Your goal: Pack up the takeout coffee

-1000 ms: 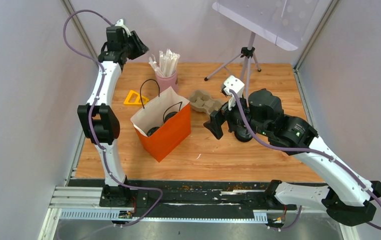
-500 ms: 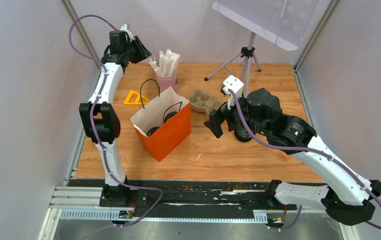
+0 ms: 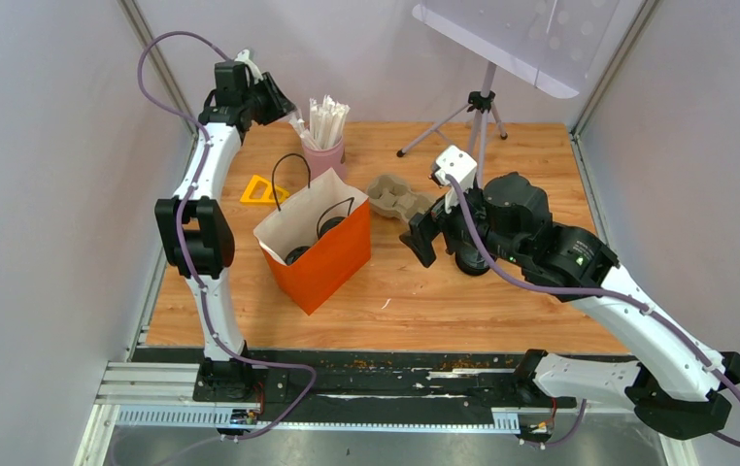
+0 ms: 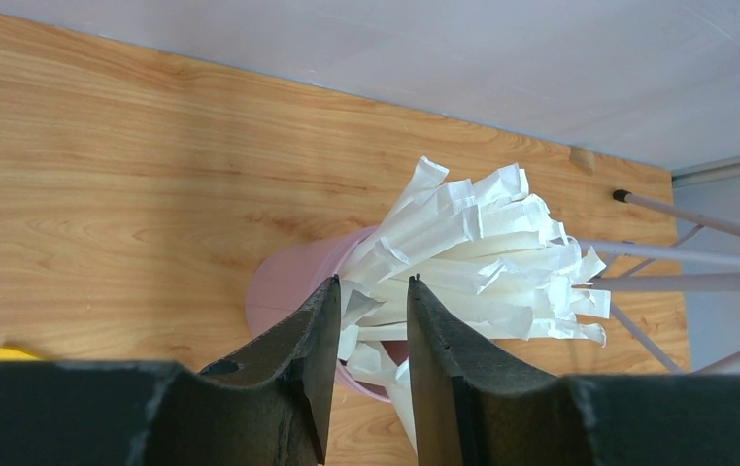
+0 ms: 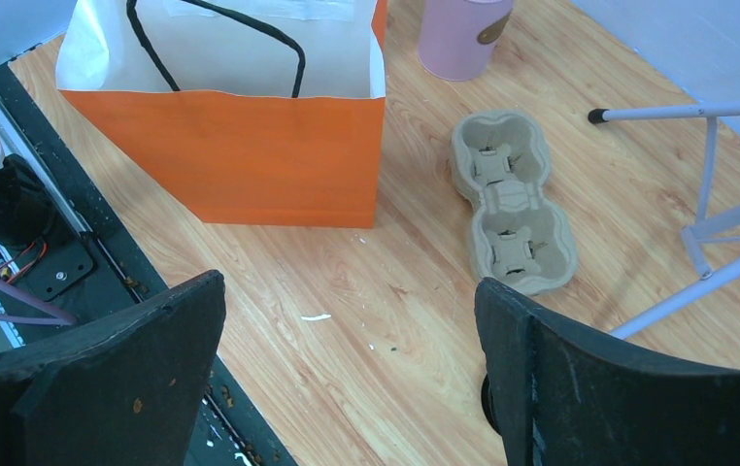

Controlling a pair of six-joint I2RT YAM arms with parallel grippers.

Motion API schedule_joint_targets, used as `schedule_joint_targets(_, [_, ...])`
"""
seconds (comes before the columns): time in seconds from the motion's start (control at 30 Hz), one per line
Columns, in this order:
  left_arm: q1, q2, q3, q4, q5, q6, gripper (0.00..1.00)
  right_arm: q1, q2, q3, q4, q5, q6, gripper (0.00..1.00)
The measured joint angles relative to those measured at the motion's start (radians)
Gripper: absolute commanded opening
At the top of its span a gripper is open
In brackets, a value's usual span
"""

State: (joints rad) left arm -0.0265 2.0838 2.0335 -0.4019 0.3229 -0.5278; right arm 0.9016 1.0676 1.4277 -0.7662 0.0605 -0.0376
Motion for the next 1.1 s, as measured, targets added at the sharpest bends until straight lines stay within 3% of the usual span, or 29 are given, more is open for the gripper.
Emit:
schedule_joint_targets(0.33, [0.000, 0.008, 0.000, 0.002, 0.009, 0.003, 0.33, 0.000, -0.008, 0.000, 0.000, 0.015, -0.016, 1.00])
schedule_joint_targets(0.47, [0.000, 0.011, 0.000, 0.002, 0.013, 0.008, 0.08, 0.000, -0.008, 0.000, 0.000, 0.018, -0.017, 1.00])
schedule_joint_targets(0.57, [0.000, 0.011, 0.000, 0.002, 0.016, 0.009, 0.00, 0.000, -0.008, -0.001, 0.000, 0.018, -0.017, 1.00])
schedule_joint_targets(1.1, [0.000, 0.004, 0.134, -0.117, -0.046, 0.022, 0.00, 0.000, -0.008, -0.008, 0.026, 0.033, -0.018, 1.00])
